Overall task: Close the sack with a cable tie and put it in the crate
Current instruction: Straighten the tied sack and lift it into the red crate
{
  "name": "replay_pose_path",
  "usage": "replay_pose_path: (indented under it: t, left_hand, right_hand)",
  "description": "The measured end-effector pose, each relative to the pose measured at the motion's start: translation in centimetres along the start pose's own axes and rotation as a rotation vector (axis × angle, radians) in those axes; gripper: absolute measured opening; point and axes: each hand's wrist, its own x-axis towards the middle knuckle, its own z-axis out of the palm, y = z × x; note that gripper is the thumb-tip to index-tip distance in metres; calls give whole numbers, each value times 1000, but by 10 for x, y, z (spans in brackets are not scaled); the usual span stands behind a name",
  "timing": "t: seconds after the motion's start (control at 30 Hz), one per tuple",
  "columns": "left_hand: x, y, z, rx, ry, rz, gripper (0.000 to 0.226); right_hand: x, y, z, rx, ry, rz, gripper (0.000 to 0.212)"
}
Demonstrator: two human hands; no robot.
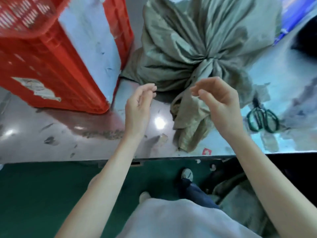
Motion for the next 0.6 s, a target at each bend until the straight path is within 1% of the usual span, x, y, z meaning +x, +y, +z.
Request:
replay_pose_path:
  t: [0.17,0.33,0.4,0.5,0.53,0.6]
  left_hand:
    - [25,9,57,12,19,19,24]
    - [40,15,85,33,82,52,27]
    - [47,13,92,47,133,90,29]
    - [65,5,97,94,226,120,34]
    - [71,1,98,112,254,118,36]
    - [87,-8,98,155,305,108,42]
  right_hand:
    - [45,7,-48,-44,69,-19,14]
    - [72,18,-80,-94,102,-11,14]
    - [83,22,-92,-98,169,-16,14]
    - [103,31,-106,-89,327,-12,13]
    - [109,36,-109,-85,381,-1,14]
    - [126,47,-116,-73,478,32,27]
